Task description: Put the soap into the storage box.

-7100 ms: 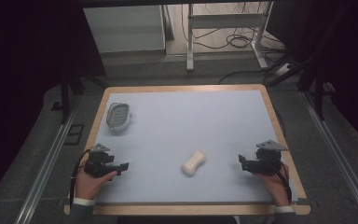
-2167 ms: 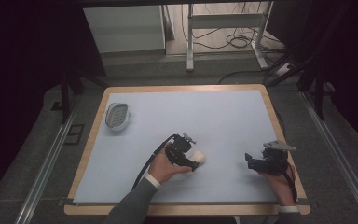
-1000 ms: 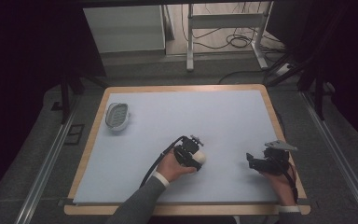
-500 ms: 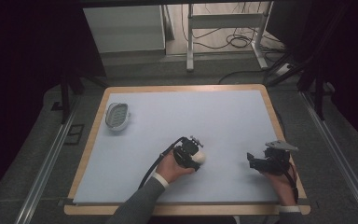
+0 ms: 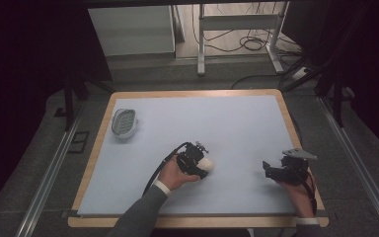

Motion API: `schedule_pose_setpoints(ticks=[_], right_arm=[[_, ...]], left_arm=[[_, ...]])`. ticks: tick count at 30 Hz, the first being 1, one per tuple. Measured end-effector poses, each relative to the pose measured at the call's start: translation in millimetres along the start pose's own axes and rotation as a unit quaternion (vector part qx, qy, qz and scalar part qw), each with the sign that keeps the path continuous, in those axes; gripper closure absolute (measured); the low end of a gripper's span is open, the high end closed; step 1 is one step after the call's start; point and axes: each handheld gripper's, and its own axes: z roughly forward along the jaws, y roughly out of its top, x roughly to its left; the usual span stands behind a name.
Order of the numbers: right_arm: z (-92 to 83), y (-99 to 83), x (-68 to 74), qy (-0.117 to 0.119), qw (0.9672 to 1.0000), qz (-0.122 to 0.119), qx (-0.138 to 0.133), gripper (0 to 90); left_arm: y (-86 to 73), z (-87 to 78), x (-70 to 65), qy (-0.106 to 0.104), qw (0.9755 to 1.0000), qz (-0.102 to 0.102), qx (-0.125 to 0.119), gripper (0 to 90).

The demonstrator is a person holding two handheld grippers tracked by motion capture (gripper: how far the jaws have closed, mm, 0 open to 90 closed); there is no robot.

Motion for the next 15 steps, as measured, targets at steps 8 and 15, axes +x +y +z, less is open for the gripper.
schedule_pose_setpoints(ticks=[8, 15], right_arm=[[0.1, -0.1, 0.0, 0.000, 1.0000, 0.000, 0.001, 6.4], [-0.2, 0.2, 0.4, 0.001, 1.0000, -0.001, -0.001, 6.4]], left_arm=[[-3.7, -16.4, 11.5, 0.001, 0.9997, -0.010, -0.020, 49.5], [-6.2, -24.5, 20.6, 0.004, 0.9995, -0.018, -0.024, 49.5]])
